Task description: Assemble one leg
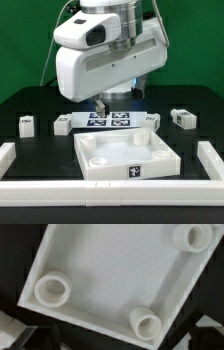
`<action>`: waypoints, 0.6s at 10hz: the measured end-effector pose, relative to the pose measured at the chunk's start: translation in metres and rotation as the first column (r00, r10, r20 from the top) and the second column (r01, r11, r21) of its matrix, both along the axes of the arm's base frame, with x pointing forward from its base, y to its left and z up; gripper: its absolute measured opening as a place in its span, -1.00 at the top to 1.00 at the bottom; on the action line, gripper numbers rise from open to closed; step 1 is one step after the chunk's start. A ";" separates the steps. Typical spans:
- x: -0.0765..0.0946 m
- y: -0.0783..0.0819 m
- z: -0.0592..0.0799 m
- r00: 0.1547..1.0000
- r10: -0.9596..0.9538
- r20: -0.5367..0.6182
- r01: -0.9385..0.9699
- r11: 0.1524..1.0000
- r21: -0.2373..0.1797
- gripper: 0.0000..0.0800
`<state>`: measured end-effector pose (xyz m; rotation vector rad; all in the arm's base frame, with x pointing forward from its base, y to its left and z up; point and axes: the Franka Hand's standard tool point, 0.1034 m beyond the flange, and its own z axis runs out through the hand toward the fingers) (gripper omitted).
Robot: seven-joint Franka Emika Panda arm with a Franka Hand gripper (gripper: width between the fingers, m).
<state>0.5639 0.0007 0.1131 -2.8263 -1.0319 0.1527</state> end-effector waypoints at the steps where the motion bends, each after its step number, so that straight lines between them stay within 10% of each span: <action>1: 0.000 0.000 0.000 1.000 0.000 0.000 0.000 1.000 0.000 -0.62; 6: 0.000 0.000 0.000 1.000 0.000 0.000 0.000 1.000 0.000 -0.62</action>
Offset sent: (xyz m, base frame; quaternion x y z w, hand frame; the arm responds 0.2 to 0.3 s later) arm 0.0000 0.0000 0.0000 0.0000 0.0000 0.0000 1.0000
